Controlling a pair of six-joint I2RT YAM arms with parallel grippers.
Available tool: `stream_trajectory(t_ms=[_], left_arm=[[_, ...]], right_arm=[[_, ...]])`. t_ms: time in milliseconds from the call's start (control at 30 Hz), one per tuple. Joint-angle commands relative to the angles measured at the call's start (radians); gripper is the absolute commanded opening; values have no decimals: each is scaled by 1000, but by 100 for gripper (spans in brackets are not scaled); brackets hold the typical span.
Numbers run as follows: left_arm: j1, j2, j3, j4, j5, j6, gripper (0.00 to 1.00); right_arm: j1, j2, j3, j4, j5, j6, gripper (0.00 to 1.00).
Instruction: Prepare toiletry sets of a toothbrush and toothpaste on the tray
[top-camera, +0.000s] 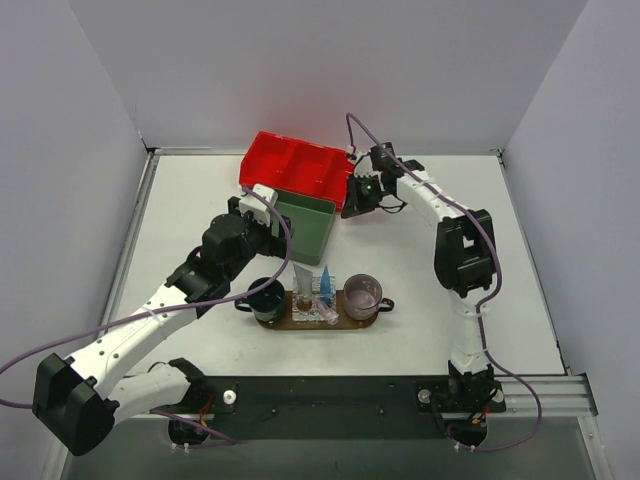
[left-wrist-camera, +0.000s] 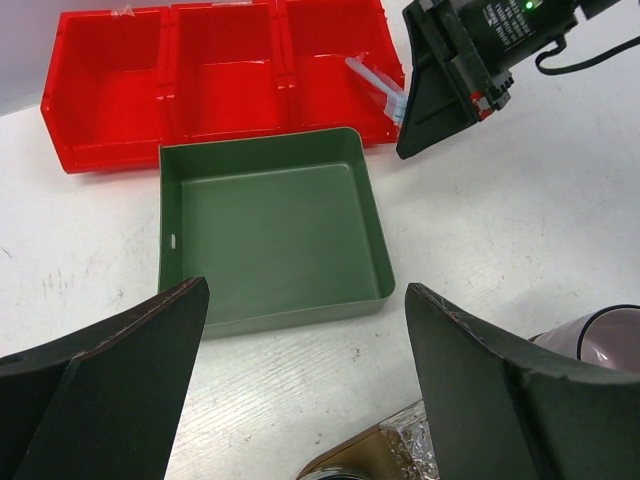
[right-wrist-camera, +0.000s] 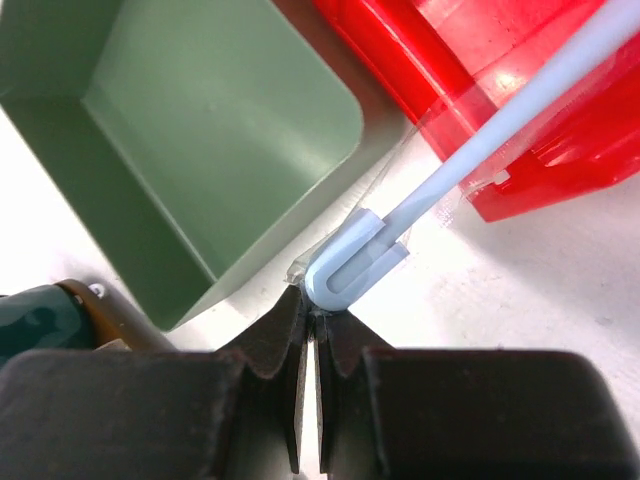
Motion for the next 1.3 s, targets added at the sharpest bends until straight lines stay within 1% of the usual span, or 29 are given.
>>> stream_trajectory(t_ms=[0, 267, 467, 600, 700, 800, 833, 933, 1033, 1067, 1100, 1200, 1267], left_arm=[[5, -23, 43, 22, 6, 12, 90], [3, -56, 29, 44, 26, 35, 90], [2, -124, 3, 82, 27, 63, 90], [2, -167, -21, 117, 53, 84, 90], [0, -179, -28, 137, 104, 88, 90], [-1, -188, -28, 145, 184, 123, 90], [-3, -190, -26, 148, 252, 127, 90], [-12, -200, -32, 163, 329, 137, 90], [-26, -208, -37, 177, 458, 150, 90], [-30, -207, -38, 180, 539, 158, 90], [-38, -207, -40, 186, 574, 161, 90], [-67, -197, -41, 200, 674, 163, 90], [-99, -188, -43, 200, 694, 176, 90]], right_arm=[[-6, -127, -33, 16, -62, -5, 0], [-5, -300, -145, 17, -113, 32, 0], [8, -452, -202, 13, -159, 65, 0], [19, -561, -260, 10, -176, 110, 0], [29, -640, -301, 7, -197, 142, 0], [49, -716, -329, -9, -201, 167, 0], [60, -736, -337, -15, -201, 179, 0], [84, -809, -375, -33, -205, 216, 0], [104, -888, -409, -59, -214, 239, 0], [114, -923, -436, -73, -219, 246, 0], [120, -941, -447, -82, -223, 253, 0], [138, -1004, -490, -128, -251, 271, 0], [152, -1047, -516, -179, -279, 274, 0]])
